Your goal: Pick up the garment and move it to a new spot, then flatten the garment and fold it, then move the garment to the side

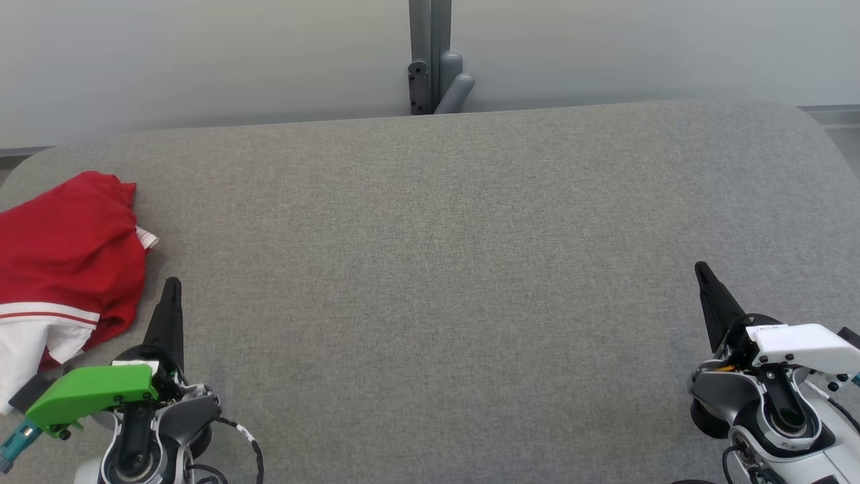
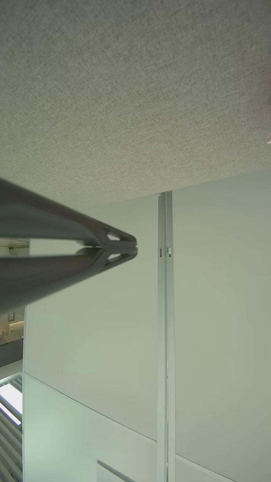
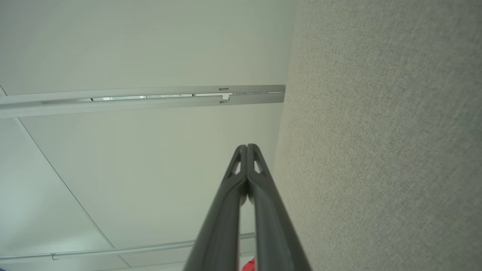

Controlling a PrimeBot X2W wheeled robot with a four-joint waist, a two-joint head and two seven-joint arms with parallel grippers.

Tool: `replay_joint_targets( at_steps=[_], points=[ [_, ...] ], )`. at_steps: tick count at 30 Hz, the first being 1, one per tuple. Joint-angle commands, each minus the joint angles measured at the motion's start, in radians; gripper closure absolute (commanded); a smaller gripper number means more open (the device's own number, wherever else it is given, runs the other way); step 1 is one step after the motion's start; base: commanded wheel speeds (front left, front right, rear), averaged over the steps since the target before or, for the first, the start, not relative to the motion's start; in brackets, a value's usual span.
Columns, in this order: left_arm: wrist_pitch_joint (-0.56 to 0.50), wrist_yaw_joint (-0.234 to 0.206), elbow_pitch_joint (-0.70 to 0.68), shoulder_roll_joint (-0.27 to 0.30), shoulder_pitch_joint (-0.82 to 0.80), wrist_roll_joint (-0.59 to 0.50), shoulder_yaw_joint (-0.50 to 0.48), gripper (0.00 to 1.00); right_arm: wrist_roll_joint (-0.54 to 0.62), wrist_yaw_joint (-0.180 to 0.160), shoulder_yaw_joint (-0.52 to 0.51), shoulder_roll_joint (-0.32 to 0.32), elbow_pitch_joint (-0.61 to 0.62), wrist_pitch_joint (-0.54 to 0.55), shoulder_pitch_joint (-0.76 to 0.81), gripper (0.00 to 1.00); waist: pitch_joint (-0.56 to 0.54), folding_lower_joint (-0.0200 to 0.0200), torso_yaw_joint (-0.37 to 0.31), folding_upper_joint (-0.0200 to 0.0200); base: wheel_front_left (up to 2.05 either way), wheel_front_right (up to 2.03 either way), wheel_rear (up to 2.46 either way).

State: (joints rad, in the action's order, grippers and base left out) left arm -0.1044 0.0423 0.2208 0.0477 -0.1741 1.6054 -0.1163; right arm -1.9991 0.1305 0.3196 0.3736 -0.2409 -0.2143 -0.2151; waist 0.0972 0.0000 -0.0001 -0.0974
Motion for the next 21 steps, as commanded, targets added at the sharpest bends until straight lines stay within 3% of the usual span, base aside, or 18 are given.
replay_joint_targets(
  at_steps=[1, 21],
  points=[
    [-0.002, -0.002, -0.005, 0.005, -0.003, -0.001, 0.000, 1.00, -0.005, 0.000, 0.002, 0.007, 0.003, -0.003, -0.004, 1.00, 0.000, 0.0000, 0.000, 0.0000, 0.00, 0.00, 0.00],
    [-0.002, -0.002, -0.005, 0.005, -0.003, -0.001, 0.000, 1.00, -0.005, 0.000, 0.002, 0.007, 0.003, -0.004, -0.004, 1.00, 0.000, 0.0000, 0.000, 0.0000, 0.00, 0.00, 0.00]
  ],
)
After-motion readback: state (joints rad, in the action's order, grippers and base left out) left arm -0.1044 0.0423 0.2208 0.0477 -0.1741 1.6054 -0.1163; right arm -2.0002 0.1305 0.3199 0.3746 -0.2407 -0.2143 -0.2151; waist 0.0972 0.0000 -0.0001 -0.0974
